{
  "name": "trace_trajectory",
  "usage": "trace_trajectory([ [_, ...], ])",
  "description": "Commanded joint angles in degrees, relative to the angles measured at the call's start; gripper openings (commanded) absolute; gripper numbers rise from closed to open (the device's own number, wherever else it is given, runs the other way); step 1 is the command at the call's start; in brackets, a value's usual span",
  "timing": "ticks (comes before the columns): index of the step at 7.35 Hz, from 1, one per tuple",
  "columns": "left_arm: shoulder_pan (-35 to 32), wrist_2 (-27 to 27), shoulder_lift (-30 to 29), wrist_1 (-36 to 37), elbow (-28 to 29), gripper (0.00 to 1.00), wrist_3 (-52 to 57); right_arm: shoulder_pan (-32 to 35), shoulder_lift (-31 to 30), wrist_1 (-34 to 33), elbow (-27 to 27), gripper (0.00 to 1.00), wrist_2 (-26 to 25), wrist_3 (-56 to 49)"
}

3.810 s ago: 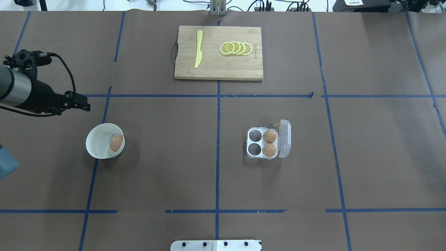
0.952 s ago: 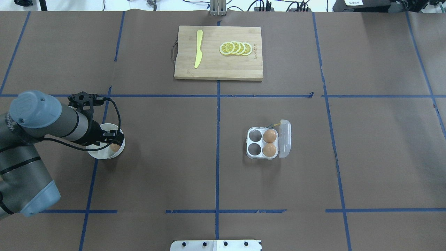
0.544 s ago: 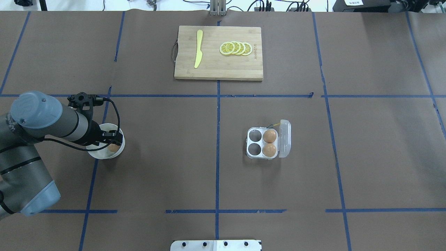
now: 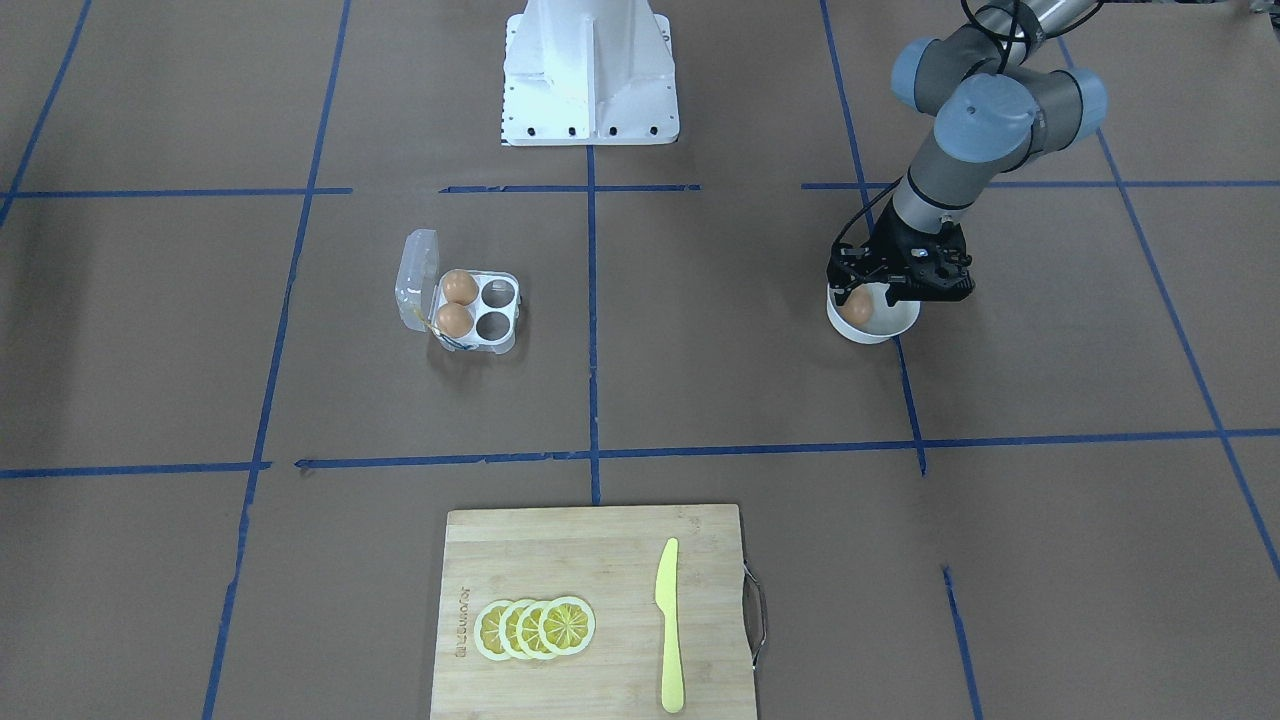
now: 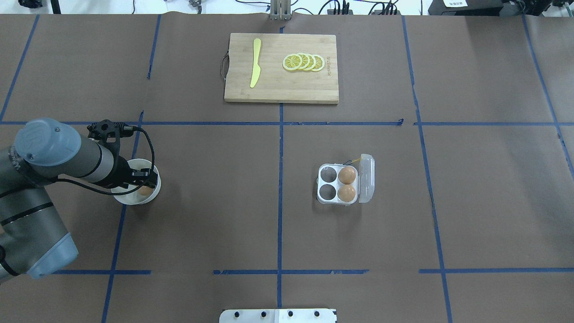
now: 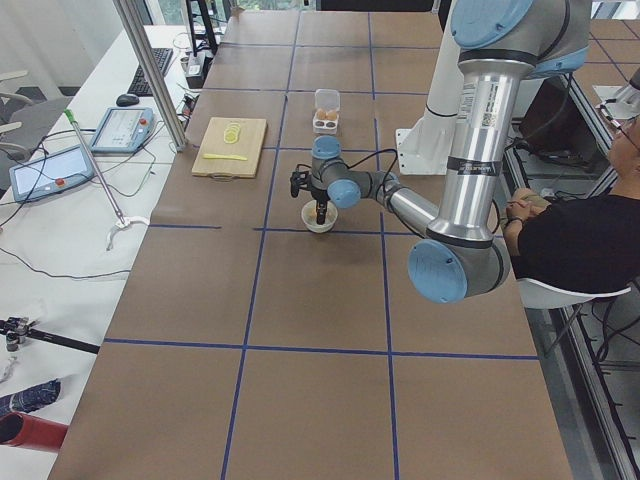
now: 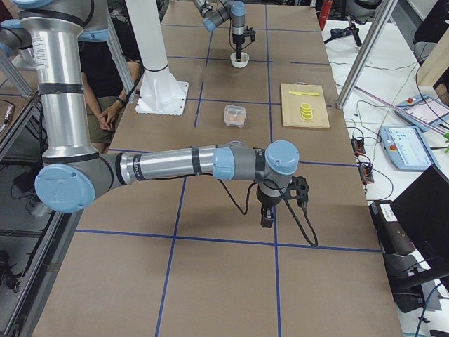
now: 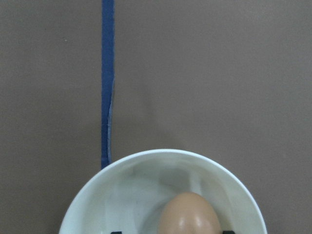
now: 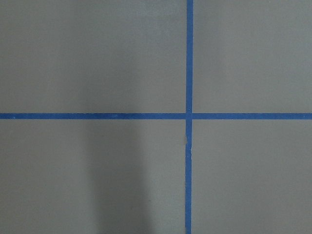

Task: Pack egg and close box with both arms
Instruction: 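Lower the left gripper into the bowl and close it on the egg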

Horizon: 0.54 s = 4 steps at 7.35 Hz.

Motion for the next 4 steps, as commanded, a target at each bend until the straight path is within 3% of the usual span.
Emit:
trace_trajectory([
  [1,0.3,0.0,-0.04,0.01,0.1,0.74,-0.04,0.02,0.01,-0.01,-0.04,1.0,0.02,-0.05],
  [4,0.31,0.0,0.05,0.01,0.19,0.64,-0.04,0.02,0.01,-0.01,0.05,1.0,0.02,-0.05],
])
